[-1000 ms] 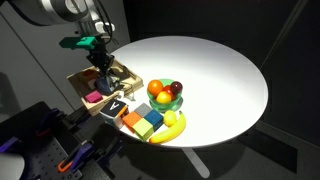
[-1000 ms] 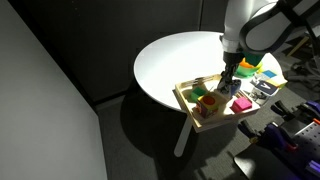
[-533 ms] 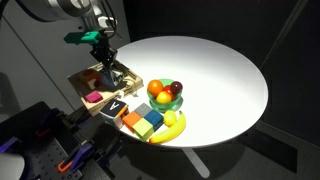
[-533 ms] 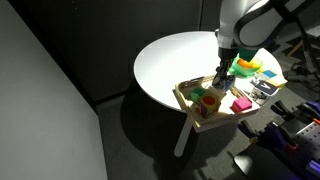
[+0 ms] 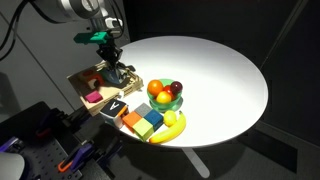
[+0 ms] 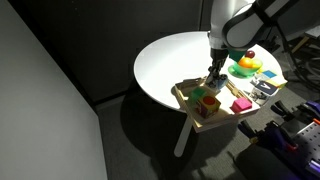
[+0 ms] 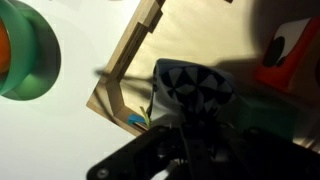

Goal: Move one black and white soft block from the table to the tray

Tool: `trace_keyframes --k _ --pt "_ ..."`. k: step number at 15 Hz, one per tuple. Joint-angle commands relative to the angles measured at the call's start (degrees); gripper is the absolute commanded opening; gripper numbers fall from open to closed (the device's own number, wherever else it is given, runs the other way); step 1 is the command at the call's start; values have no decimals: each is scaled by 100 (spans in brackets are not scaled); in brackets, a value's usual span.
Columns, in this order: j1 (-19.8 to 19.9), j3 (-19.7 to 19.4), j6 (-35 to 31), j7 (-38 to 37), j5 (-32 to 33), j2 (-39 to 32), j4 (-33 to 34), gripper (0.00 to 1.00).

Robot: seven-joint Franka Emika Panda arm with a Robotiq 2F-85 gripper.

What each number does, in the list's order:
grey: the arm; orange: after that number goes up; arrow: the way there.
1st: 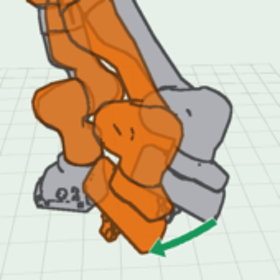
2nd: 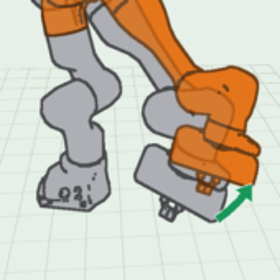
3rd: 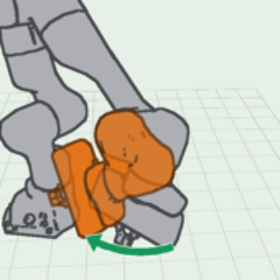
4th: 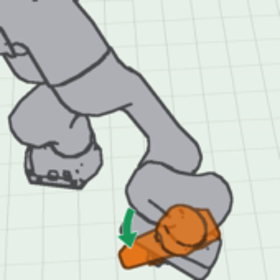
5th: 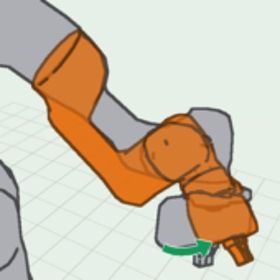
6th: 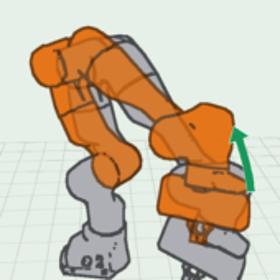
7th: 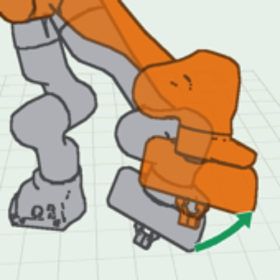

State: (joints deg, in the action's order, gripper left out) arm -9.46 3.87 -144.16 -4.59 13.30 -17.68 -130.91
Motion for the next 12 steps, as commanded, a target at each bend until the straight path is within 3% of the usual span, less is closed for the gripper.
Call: trace_keyframes --k 1,9,10,12 --pt "-167 -28 243 -140 139 -326 447 5" --pt "-545 -31 530 -162 173 -877 1062 7" --pt "-564 -22 564 -140 151 -910 1110 37" --pt "-567 7 663 -73 88 -953 1177 45"
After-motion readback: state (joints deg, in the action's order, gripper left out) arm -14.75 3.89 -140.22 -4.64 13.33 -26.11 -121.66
